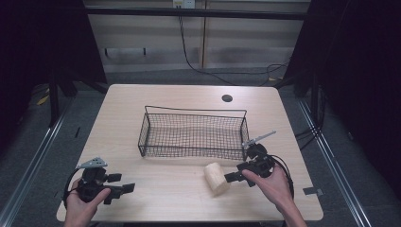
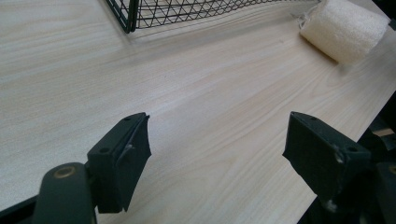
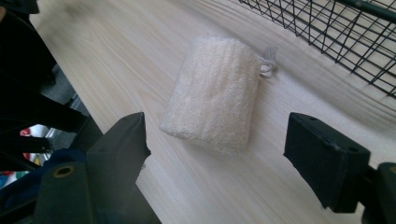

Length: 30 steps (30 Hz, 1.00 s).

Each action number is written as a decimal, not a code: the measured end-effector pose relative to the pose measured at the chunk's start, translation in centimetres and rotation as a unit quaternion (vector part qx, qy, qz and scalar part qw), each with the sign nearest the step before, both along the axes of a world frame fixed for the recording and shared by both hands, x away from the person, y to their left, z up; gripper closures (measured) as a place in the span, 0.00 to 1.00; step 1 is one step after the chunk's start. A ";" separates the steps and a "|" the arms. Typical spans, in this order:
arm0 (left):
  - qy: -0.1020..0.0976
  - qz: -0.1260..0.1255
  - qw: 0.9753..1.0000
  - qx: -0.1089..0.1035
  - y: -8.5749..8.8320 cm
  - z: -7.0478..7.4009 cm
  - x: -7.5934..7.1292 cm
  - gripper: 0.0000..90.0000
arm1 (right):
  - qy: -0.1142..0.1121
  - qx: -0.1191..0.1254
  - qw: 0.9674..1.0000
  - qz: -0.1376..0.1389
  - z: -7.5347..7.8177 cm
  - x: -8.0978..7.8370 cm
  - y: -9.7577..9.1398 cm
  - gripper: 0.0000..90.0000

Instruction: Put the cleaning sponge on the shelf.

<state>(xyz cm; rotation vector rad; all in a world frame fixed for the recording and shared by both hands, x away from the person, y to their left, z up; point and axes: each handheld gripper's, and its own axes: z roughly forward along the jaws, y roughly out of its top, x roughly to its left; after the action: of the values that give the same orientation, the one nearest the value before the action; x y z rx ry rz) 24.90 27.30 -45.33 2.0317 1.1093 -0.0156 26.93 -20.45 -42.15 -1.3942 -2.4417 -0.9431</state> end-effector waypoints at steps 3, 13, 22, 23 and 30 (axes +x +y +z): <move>0.000 0.001 1.000 0.001 0.0 0.0 0.0 0.24 | 0.012 -0.012 1.000 0.010 0.1 0.6 0.8 0.23; -0.001 -0.001 1.000 0.000 0.0 0.0 0.0 0.24 | 0.044 -0.046 0.998 0.026 -0.2 2.5 2.7 0.26; -0.001 -0.002 1.000 0.001 0.0 0.0 0.0 0.24 | 0.062 -0.073 0.995 0.035 -0.5 3.2 4.1 0.28; -0.001 -0.003 1.000 0.001 0.0 0.0 0.0 0.25 | 0.064 -0.081 0.994 0.037 -0.7 3.3 4.4 0.28; -0.001 -0.003 1.000 0.001 0.0 0.0 0.0 0.24 | 0.080 -0.098 0.991 0.040 -1.1 4.0 5.3 0.28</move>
<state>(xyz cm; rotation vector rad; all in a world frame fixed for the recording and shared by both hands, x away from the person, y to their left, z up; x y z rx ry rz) 24.90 27.28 -45.31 2.0375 1.1019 -0.0158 30.89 -15.16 -43.26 -1.3612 -2.4999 -0.5642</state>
